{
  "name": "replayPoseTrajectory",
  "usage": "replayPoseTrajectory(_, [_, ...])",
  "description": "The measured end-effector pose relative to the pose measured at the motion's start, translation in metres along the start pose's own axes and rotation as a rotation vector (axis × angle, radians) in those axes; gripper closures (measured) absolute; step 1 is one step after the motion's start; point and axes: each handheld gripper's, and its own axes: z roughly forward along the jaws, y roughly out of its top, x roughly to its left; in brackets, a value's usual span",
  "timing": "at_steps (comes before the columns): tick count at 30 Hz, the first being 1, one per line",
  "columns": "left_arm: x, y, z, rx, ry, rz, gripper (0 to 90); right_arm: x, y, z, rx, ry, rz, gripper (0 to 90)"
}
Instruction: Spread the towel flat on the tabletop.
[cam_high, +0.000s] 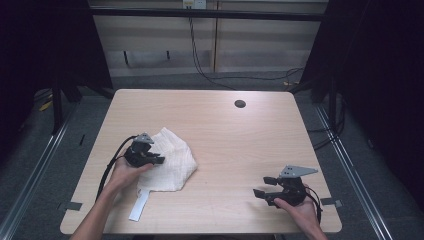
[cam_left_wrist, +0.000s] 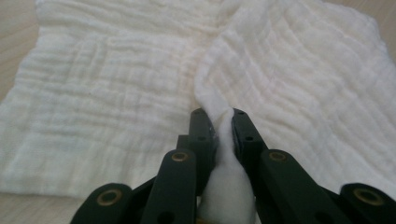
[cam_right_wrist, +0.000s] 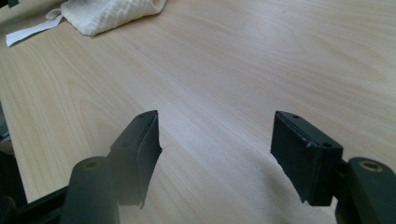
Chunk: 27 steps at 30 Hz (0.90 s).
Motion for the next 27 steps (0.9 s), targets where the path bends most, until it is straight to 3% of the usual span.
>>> replayPoseTrajectory(2, [-0.001,0.000,0.002,-0.009,-0.014,-0.011,81.8,0.000,0.000,0.001,0.004,0.008,0.002,32.5])
replayPoseTrajectory(10, [-0.015,0.005,0.007,0.006,-0.024,0.015,82.1,0.001,0.000,0.000,0.004,0.011,0.000,32.5])
replayPoseTrajectory(16, [-0.028,0.007,0.012,0.002,-0.039,0.035,82.0,0.001,0.000,-0.001,-0.005,-0.015,-0.005,32.5])
replayPoseTrajectory(20, [-0.041,0.011,0.016,0.020,-0.034,0.073,82.0,0.001,0.000,-0.002,-0.003,-0.018,-0.005,32.5])
replayPoseTrajectory(23, [-0.046,0.013,0.018,0.031,-0.053,0.086,81.9,0.002,0.000,-0.001,-0.002,-0.017,-0.006,32.5])
replayPoseTrajectory(27, [-0.063,0.018,0.025,0.039,-0.088,0.119,81.9,0.002,0.000,-0.001,0.000,-0.025,-0.015,33.0])
